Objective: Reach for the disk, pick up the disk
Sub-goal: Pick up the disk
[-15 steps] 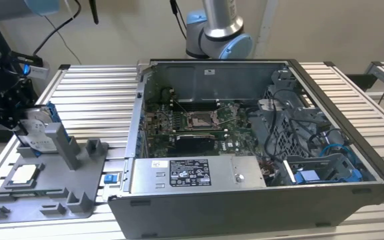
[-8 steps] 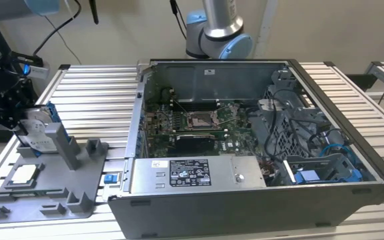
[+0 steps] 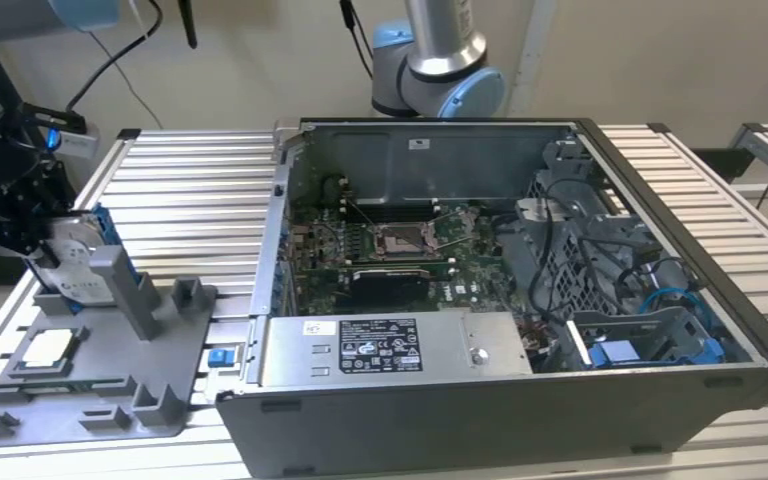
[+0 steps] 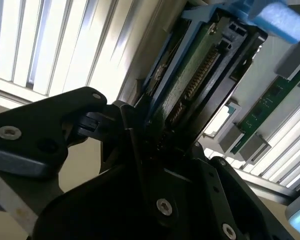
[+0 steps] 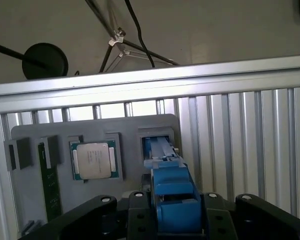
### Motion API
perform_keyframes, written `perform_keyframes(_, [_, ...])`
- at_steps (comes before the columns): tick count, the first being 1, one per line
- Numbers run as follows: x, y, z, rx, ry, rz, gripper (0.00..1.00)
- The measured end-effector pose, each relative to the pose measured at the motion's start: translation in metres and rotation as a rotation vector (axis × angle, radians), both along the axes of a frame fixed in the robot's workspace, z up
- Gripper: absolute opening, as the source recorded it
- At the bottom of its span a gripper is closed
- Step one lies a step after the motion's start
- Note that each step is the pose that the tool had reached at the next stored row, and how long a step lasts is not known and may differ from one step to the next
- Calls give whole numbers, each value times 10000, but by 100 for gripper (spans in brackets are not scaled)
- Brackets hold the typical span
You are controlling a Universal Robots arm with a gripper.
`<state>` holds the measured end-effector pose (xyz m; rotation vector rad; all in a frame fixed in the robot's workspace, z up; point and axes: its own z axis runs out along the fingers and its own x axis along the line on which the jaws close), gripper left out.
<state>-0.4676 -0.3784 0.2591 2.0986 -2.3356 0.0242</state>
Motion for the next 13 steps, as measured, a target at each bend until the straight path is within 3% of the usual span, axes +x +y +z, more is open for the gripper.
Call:
perform_keyframes(6, [0, 0, 0, 6, 1, -1, 0])
perform_keyframes(9, [0, 0, 0, 71, 0, -1, 0])
perform_keyframes(13, [0, -2, -1, -40, -1, -1, 0])
